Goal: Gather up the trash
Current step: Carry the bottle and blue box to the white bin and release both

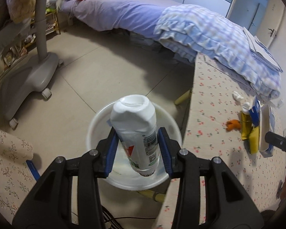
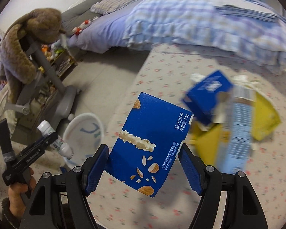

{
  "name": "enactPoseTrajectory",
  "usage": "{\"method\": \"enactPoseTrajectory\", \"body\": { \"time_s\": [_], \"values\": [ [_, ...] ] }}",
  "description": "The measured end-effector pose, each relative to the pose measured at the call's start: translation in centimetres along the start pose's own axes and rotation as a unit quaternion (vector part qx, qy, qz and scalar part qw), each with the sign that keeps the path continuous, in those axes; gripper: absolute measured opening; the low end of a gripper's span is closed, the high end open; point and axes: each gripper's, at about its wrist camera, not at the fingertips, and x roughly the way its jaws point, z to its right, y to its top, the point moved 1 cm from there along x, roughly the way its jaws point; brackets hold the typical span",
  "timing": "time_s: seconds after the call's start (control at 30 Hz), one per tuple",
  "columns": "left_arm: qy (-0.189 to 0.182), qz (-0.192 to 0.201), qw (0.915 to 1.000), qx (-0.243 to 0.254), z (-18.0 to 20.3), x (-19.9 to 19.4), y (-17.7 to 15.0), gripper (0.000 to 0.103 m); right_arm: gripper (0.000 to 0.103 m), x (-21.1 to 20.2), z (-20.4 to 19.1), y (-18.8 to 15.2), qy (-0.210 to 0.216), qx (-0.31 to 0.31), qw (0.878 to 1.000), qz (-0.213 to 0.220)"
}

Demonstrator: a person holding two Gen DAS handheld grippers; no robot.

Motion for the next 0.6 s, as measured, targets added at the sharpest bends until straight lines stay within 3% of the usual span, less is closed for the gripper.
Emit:
{"method": "enactPoseTrajectory", "body": {
  "time_s": [0.13, 0.17, 0.2, 0.27, 0.6],
  "values": [
    [0.009, -0.015, 0.9998, -0.014, -1.1, 0.6, -0.1, 0.047, 0.076, 2.5, -3.1, 0.3, 0.015, -0.018, 1.0, -0.013],
    [0.01, -0.018, 0.9997, -0.016, -1.4, 0.7, -0.1, 0.054, 0.076, 3.1, -3.7, 0.4, 0.017, -0.022, 0.999, -0.017],
    [0.011, -0.019, 0.9996, -0.018, -1.6, 0.6, -0.2, 0.067, 0.076, 3.6, -4.3, 0.3, 0.02, -0.025, 0.999, -0.02],
    [0.028, -0.015, 0.9993, -0.018, -2.1, 0.2, -0.5, 0.079, 0.076, 4.8, -5.4, 0.2, 0.024, -0.03, 0.999, -0.029],
    [0.054, -0.047, 0.9969, -0.033, -5.1, 0.2, -2.0, 0.082, 0.076, 9.9, -9.2, -0.5, 0.028, -0.046, 0.997, -0.064]
  ]
}}
